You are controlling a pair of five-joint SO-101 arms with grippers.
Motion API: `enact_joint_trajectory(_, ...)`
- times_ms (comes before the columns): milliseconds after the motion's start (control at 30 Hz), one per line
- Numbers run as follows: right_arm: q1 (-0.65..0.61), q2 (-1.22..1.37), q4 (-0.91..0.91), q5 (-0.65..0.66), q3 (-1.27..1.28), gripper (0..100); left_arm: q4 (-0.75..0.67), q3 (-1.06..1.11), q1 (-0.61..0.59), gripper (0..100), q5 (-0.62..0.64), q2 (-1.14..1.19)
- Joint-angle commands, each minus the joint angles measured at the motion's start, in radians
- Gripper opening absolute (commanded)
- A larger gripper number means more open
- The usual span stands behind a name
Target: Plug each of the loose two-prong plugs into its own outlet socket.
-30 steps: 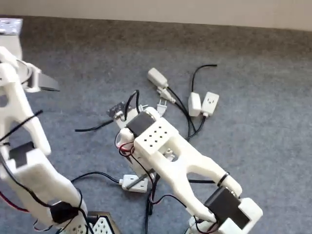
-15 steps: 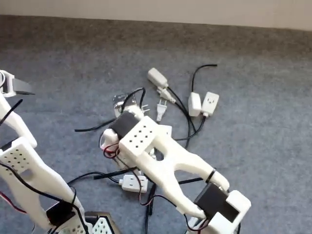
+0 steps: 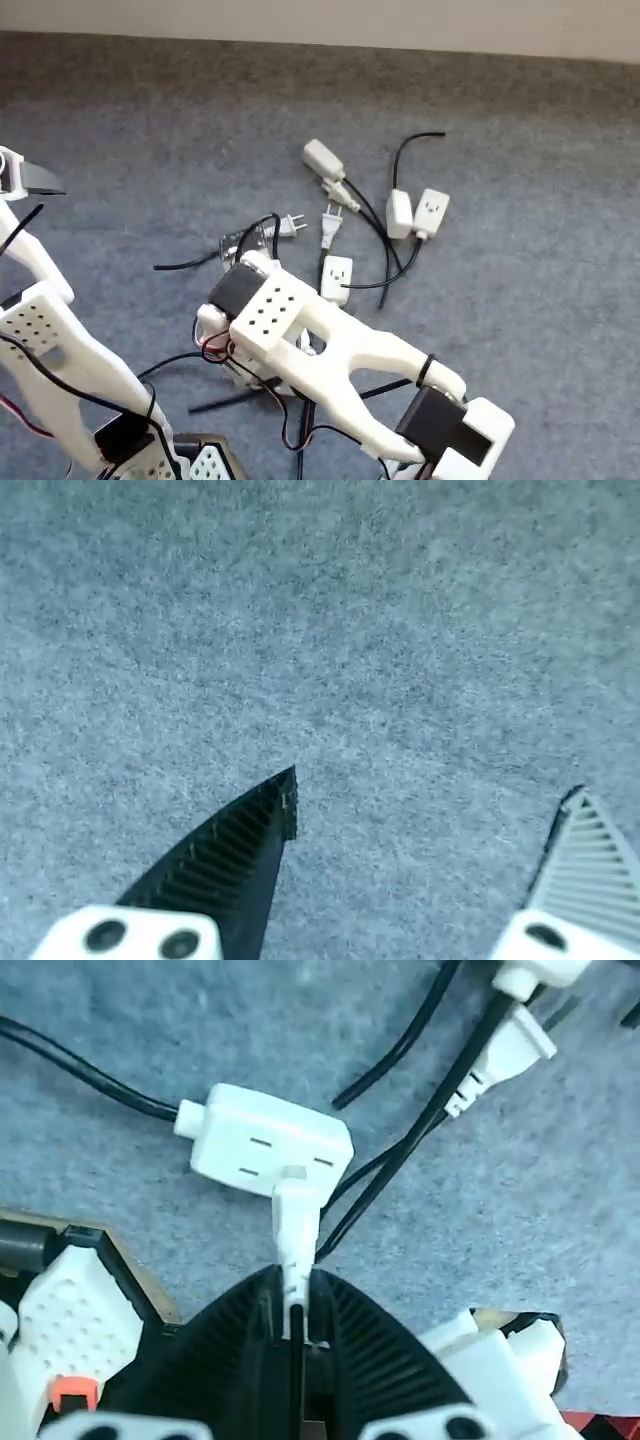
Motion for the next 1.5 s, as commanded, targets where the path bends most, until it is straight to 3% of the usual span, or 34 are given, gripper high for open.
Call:
enact_joint_trajectory(0,0.01,-0.008,0.045,-0.011,0.025,0.6,0.006,-0.041,-0.005,39,-0.006,-0.015)
enact_joint_trajectory(400,0.137,-0.008,0.045,-0.012,-0.056,0.5,0.005,-0.041,-0.004,39,-0.008,-0.015)
enact_joint_trajectory(867,0.136,0.001,0.033,-0.075,0.07,0.5,0.005,-0.041,-0.001,39,-0.008,-0.015)
enact_joint_trajectory(1267,0.136,0.001,-0.202,-0.074,0.269,0.5,0.012,-0.041,-0.002,39,-0.018,-0.022)
enact_joint_trajectory(1467,0.139,0.001,-0.217,-0.072,0.278,0.9,0.012,-0.041,-0.005,39,-0.04,-0.022)
